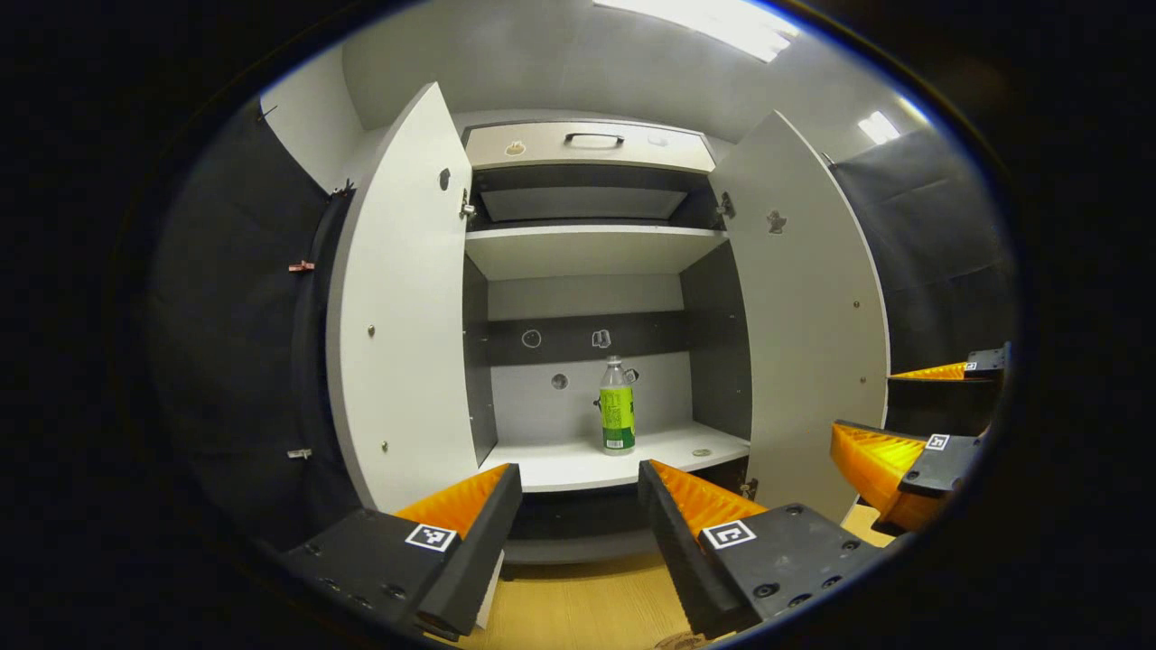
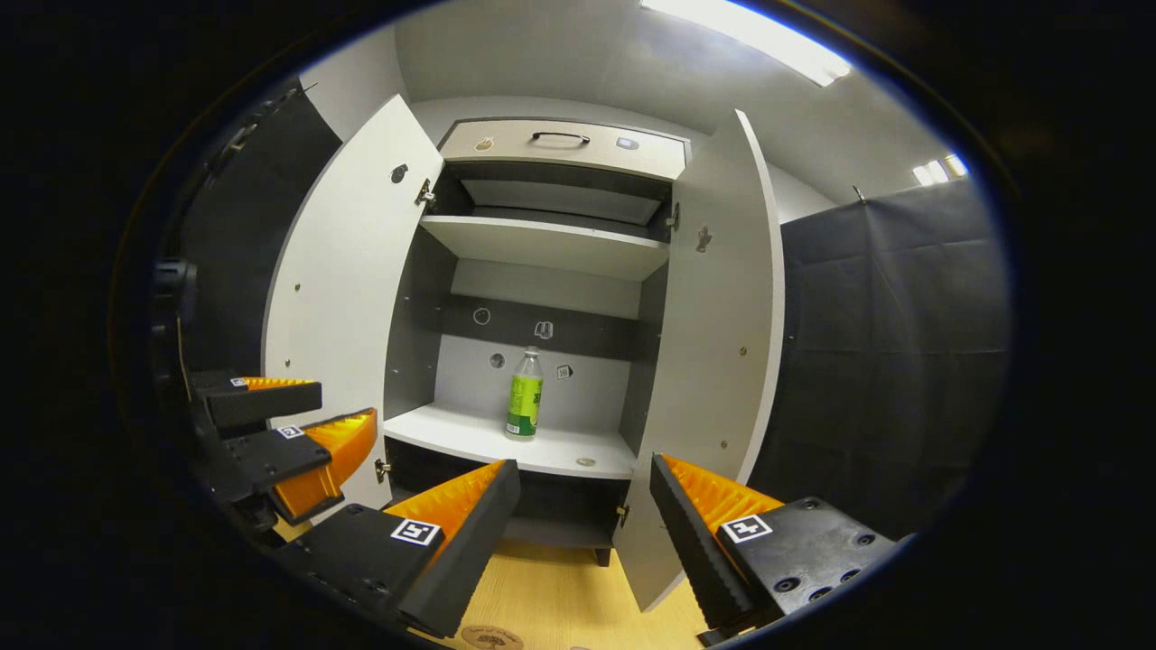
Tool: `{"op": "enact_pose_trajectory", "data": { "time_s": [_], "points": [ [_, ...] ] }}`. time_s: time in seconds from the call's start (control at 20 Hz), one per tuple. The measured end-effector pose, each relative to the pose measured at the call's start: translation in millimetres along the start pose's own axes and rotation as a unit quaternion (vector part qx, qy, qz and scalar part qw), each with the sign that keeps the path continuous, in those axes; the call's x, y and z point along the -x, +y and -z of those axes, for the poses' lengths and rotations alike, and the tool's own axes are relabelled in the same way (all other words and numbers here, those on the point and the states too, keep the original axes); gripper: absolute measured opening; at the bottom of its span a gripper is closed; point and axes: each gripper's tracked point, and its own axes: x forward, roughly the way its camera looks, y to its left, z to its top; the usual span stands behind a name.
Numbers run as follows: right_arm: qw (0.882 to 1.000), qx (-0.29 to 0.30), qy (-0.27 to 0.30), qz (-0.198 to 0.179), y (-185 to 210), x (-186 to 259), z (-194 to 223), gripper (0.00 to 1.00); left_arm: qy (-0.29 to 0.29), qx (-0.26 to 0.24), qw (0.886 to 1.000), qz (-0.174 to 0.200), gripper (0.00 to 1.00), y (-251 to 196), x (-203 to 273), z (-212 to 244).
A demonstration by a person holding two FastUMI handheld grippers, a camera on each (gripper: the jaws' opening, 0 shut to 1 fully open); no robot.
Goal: Grasp the bottle in the cabinet with the left hand and place it on the coaster, then close the right door with the right hand and the left door with the left hand.
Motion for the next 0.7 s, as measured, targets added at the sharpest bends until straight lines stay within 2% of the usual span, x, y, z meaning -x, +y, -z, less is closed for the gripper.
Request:
{"op": "enact_pose_trajectory", "data": {
  "time_s": [0.25, 0.4, 0.55, 0.7],
  "points": [
    [1.000, 0.022, 0.007, 0.008, -23.9, -10.3, 8.5, 0.96, -0.023, -0.020, 1.000, 0.008, 0.83, -13.5, -52.6, -14.4],
    [1.000, 0.011, 0.009, -0.008, -28.9, -30.3, 12.1, 0.96, -0.004, 0.015, 1.000, 0.028, 0.83, -28.5, -97.3, -3.0],
    [0.999, 0.007, -0.003, -0.033, -28.3, -56.1, 8.3, 0.96, 0.001, 0.020, 1.000, 0.004, 0.84, -20.4, -148.2, 3.9],
    [0.998, 0.004, -0.007, -0.054, -26.9, -82.4, 9.7, 0.96, -0.001, 0.018, 1.000, -0.002, 0.83, -21.9, -200.3, 10.2]
  ]
}}
